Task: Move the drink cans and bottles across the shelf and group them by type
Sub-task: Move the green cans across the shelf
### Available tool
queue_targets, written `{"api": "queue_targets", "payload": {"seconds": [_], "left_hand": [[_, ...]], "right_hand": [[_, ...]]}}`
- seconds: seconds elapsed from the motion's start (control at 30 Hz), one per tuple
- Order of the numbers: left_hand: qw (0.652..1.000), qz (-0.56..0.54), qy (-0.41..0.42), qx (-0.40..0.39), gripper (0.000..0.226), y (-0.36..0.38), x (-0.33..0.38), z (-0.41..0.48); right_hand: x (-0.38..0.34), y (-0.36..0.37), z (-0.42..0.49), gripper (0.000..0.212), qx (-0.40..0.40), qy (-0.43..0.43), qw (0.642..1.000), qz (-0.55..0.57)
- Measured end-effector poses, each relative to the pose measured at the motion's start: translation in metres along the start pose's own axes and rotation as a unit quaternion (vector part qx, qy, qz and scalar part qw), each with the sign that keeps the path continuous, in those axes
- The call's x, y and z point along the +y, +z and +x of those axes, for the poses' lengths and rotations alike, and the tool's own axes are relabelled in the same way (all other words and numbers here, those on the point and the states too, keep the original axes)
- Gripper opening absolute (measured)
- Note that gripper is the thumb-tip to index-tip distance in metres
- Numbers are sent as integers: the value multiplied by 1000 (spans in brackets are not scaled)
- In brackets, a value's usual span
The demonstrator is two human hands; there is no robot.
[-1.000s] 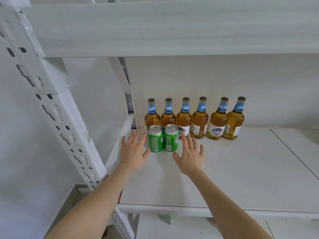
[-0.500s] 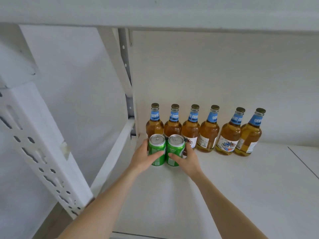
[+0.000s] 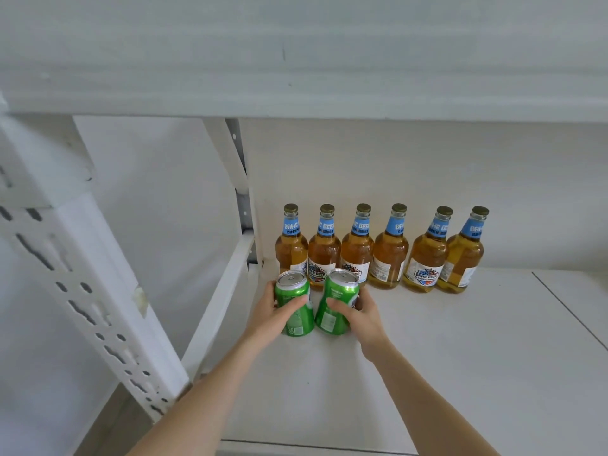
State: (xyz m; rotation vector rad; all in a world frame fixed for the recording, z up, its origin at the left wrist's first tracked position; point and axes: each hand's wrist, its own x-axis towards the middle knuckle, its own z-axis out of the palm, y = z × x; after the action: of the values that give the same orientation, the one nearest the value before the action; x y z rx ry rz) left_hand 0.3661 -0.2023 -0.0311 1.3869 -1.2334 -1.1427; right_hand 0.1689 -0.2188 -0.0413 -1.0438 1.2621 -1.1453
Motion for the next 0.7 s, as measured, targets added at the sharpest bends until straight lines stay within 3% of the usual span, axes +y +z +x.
{"api": "queue_targets", "payload": {"seconds": [0.1,0.23,0.37,0.7], "left_hand": [[999,-21,-27,1,41,-1,-1,-15],[998,-33,-57,15,45,2,-1,-38],[997,-35,-73,11,51,4,3,-66],[990,-100,-96,0,39,14,5,-127]], "right_hand": [[-1,-2,-17,40,7,41,998,43],[-3,-4,-46,28,24,69,994,76],[-2,-8,-76,26,36,78,993,83],[3,-32,-155,26,72,85,988,107]]}}
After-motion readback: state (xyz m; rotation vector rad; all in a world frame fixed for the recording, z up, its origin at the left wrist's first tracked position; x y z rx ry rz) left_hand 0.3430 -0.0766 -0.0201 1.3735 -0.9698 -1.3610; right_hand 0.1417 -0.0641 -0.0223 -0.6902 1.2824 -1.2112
